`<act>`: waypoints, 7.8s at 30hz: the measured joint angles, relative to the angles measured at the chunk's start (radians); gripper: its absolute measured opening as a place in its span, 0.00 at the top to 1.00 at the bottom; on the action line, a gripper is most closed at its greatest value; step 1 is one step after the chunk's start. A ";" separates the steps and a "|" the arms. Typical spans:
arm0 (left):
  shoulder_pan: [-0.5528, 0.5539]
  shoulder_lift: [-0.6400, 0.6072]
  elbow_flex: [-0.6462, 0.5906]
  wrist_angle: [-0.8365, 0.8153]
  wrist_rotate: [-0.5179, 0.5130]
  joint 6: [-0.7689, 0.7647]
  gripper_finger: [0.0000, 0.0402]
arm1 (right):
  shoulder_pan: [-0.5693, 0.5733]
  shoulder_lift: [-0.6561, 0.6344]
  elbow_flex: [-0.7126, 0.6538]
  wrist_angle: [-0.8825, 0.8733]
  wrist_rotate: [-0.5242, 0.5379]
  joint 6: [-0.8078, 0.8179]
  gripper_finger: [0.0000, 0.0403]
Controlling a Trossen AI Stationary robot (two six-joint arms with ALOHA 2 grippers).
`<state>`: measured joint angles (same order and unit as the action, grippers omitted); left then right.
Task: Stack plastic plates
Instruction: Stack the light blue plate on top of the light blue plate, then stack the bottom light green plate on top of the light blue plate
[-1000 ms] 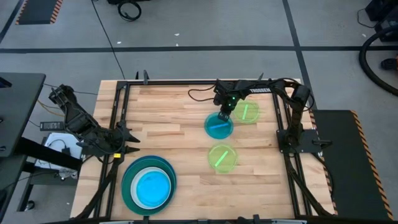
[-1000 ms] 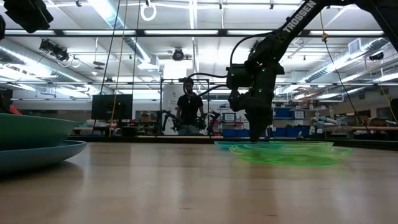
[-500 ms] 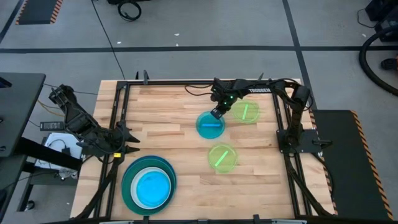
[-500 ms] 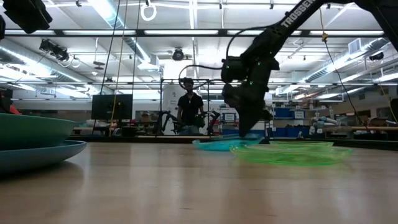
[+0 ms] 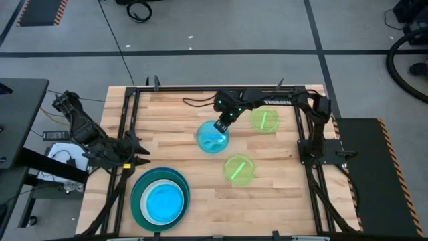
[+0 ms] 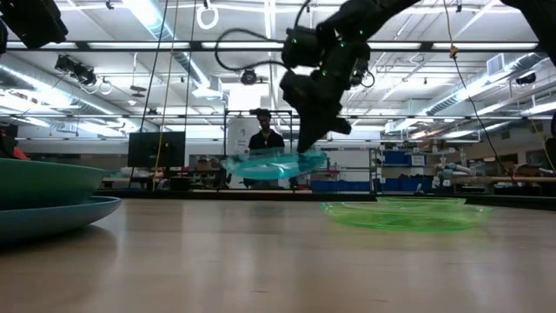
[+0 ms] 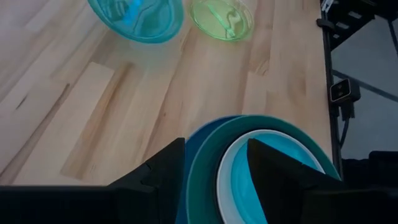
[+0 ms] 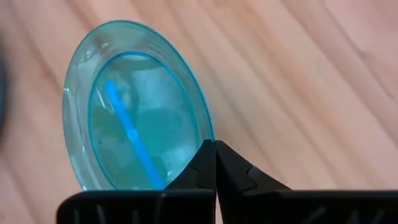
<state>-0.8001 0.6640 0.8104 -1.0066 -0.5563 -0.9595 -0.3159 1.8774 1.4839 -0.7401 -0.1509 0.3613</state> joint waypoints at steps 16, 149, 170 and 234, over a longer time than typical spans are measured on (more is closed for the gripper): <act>-0.021 0.149 0.000 -0.001 0.090 0.018 0.55 | 0.216 0.000 0.020 0.040 0.025 0.205 0.99; -0.074 0.148 0.000 -0.066 0.033 -0.013 0.55 | 0.358 0.511 0.560 -0.712 0.102 -0.624 0.73; -0.074 0.148 0.000 -0.064 0.034 -0.016 0.55 | 0.352 0.507 0.455 -0.640 0.072 -0.721 0.73; -0.074 0.147 0.000 -0.222 0.047 -0.059 0.55 | 0.366 0.506 0.846 -0.522 -0.265 0.315 0.98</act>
<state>-0.8738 0.8113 0.8101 -1.2287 -0.5097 -1.0183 0.0504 2.3831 2.3298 -1.2621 -0.4160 0.6759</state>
